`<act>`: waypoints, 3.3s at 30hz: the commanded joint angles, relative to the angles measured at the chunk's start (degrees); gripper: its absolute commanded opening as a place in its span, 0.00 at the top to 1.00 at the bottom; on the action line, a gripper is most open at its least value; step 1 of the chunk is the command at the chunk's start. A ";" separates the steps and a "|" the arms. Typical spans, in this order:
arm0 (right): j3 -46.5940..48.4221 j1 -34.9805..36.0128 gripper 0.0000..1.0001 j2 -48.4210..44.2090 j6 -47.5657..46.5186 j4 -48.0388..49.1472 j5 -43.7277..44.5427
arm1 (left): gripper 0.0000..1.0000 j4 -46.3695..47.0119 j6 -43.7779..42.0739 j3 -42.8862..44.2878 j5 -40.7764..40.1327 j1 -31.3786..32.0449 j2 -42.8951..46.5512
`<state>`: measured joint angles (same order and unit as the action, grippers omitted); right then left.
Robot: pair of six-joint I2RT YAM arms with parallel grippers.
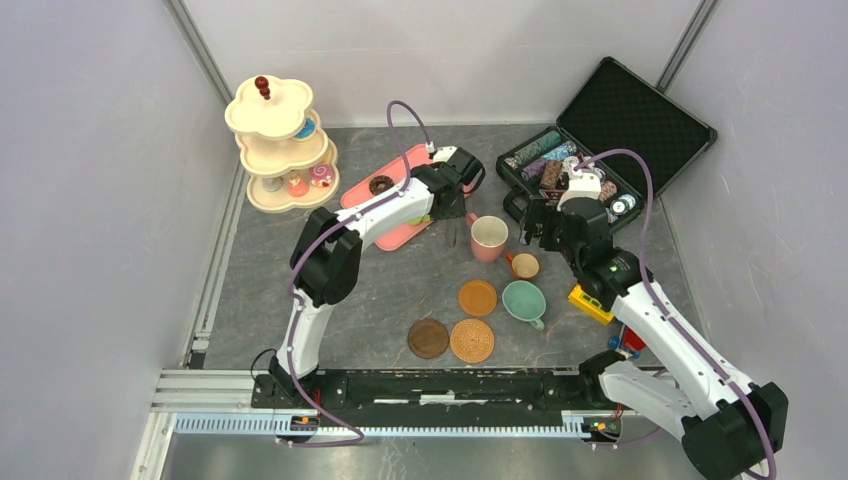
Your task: Serve the afternoon tea
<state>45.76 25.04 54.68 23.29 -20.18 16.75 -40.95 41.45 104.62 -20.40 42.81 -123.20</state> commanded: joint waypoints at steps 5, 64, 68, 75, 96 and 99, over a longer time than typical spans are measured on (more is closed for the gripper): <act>-0.66 0.22 0.02 -1.50 0.11 2.23 -0.01 | 0.85 -3.38 -1.11 3.09 1.37 -1.01 0.28; -2.38 0.26 0.02 -0.91 -6.98 6.56 -7.13 | 0.78 -20.44 -15.04 -18.07 9.43 -19.60 42.75; -2.99 0.27 0.02 -0.98 -7.28 7.21 -7.03 | 0.78 -21.50 -17.51 -21.05 10.50 -29.53 48.79; -3.27 0.27 0.02 -0.84 -7.29 7.58 -7.81 | 0.78 -21.31 -18.50 -18.83 14.29 -43.54 49.76; -2.30 0.28 0.02 3.02 -8.08 7.97 -4.59 | 0.78 -3.92 -14.16 -8.20 20.23 -57.13 31.86; -2.00 0.28 0.02 3.81 -8.15 7.85 -4.26 | 0.78 -3.91 -14.60 -5.94 21.81 -57.13 28.74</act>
<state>42.70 25.04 57.67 16.12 -14.22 10.83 -48.90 26.15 93.71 -0.91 -14.02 -92.33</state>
